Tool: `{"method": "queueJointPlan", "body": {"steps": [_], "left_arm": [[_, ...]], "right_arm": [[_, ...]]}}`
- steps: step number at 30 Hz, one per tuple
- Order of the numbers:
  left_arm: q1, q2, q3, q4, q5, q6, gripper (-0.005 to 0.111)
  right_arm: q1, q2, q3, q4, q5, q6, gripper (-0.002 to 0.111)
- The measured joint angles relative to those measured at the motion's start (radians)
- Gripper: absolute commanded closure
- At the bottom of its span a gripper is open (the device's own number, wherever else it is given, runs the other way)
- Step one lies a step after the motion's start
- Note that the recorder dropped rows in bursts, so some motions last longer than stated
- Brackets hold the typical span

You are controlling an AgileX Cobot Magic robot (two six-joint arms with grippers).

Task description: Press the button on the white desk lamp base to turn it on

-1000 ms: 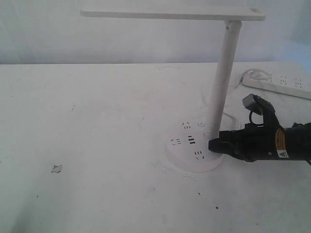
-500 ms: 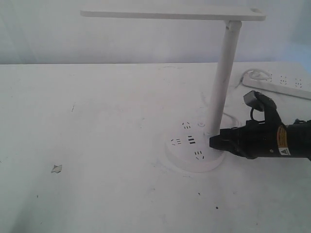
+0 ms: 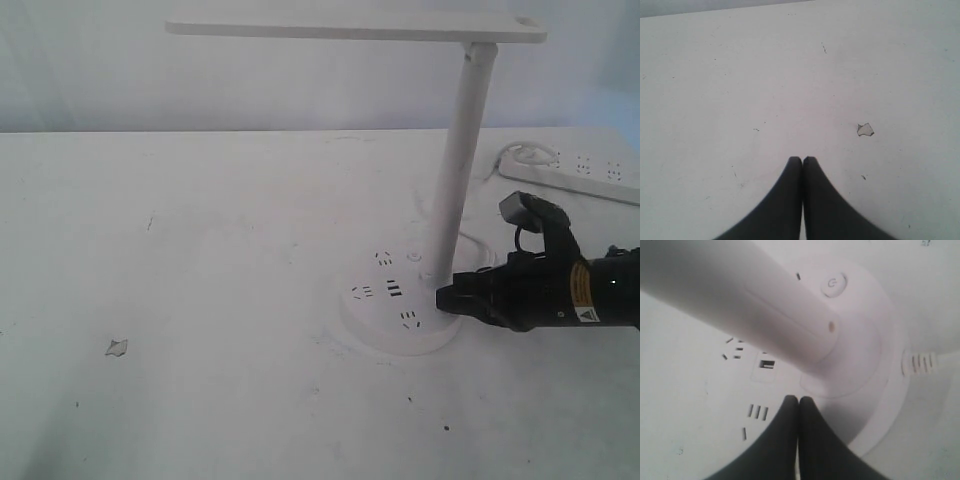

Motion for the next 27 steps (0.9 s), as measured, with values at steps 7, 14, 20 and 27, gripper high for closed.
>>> {"method": "queueJointPlan", "body": {"steps": [7, 14, 20, 27], "left_arm": [[0.0, 0.0, 0.0, 0.0, 0.0, 0.0, 0.107], [0.0, 0.0, 0.0, 0.0, 0.0, 0.0, 0.107], [0.0, 0.0, 0.0, 0.0, 0.0, 0.0, 0.107], [0.0, 0.0, 0.0, 0.0, 0.0, 0.0, 0.107]], "right_arm": [[0.0, 0.0, -0.002, -0.003, 0.003, 0.0, 0.108], [0.0, 0.005, -0.002, -0.011, -0.057, 0.002, 0.108], [0.0, 0.005, -0.002, -0.011, -0.015, 0.002, 0.108], [0.0, 0.005, -0.002, -0.011, -0.015, 0.002, 0.108]]}}
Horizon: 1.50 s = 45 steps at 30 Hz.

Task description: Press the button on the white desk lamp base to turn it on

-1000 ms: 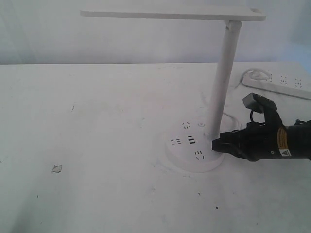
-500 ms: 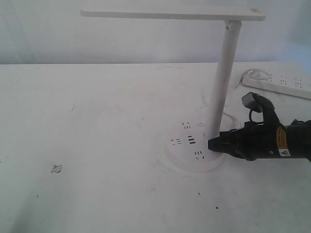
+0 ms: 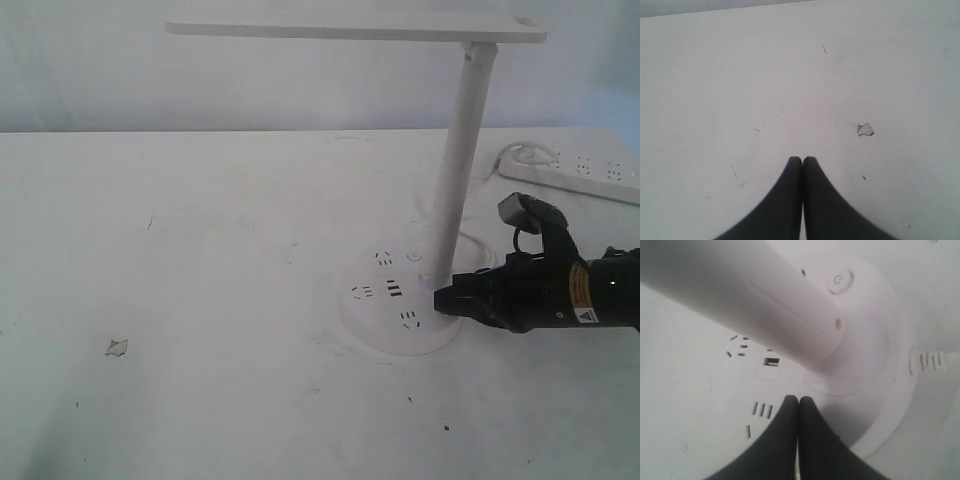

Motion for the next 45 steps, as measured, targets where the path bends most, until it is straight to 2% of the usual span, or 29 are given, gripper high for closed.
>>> {"method": "queueJointPlan", "body": {"steps": [33, 45], "left_arm": [[0.0, 0.0, 0.0, 0.0, 0.0, 0.0, 0.107], [0.0, 0.0, 0.0, 0.0, 0.0, 0.0, 0.107]], "right_arm": [[0.0, 0.026, -0.012, -0.044, 0.01, 0.105, 0.108], [0.0, -0.077, -0.019, -0.08, 0.076, 0.096, 0.108]]}}
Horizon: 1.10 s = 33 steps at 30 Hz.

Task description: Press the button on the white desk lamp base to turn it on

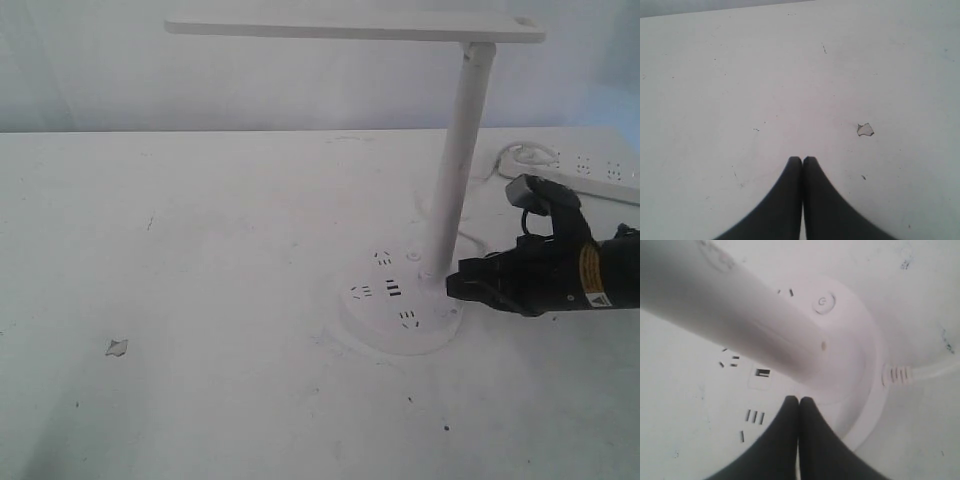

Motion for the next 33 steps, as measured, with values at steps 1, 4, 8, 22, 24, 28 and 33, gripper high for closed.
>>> {"method": "queueJointPlan", "body": {"steps": [1, 4, 8, 22, 24, 28, 33], "left_arm": [[0.0, 0.0, 0.0, 0.0, 0.0, 0.0, 0.107], [0.0, 0.0, 0.0, 0.0, 0.0, 0.0, 0.107], [0.0, 0.0, 0.0, 0.0, 0.0, 0.0, 0.107], [0.0, 0.0, 0.0, 0.0, 0.0, 0.0, 0.107], [0.0, 0.0, 0.0, 0.0, 0.0, 0.0, 0.107], [0.0, 0.0, 0.0, 0.0, 0.0, 0.0, 0.107], [0.0, 0.0, 0.0, 0.0, 0.0, 0.0, 0.107]], "right_arm": [[0.0, -0.002, -0.001, 0.0, 0.0, 0.0, 0.108], [0.0, 0.0, -0.001, -0.003, -0.012, 0.002, 0.108], [0.0, 0.021, -0.001, -0.003, -0.023, 0.004, 0.108], [0.0, 0.072, -0.002, 0.006, -0.046, 0.008, 0.108], [0.0, 0.072, -0.002, 0.006, -0.049, 0.008, 0.108], [0.0, 0.072, -0.002, 0.008, -0.062, 0.003, 0.108], [0.0, 0.055, -0.002, 0.017, -0.076, 0.001, 0.108]]}}
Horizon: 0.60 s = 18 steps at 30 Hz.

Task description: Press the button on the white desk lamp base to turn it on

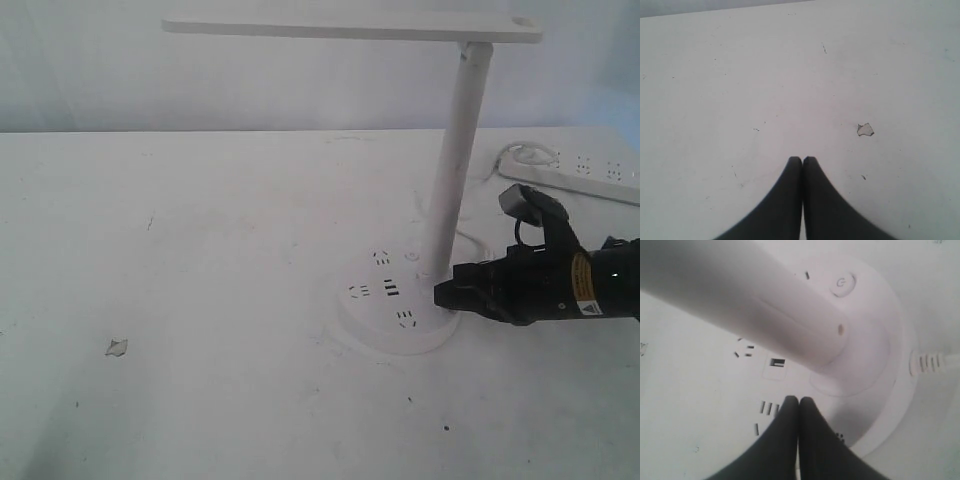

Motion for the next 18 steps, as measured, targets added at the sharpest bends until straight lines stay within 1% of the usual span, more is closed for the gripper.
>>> {"method": "queueJointPlan", "body": {"steps": [8, 18], "left_arm": [[0.0, 0.0, 0.0, 0.0, 0.0, 0.0, 0.107], [0.0, 0.0, 0.0, 0.0, 0.0, 0.0, 0.107]], "right_arm": [[0.002, -0.001, 0.0, 0.006, 0.016, 0.0, 0.108], [0.048, -0.005, 0.0, 0.008, 0.08, 0.0, 0.108]]}}
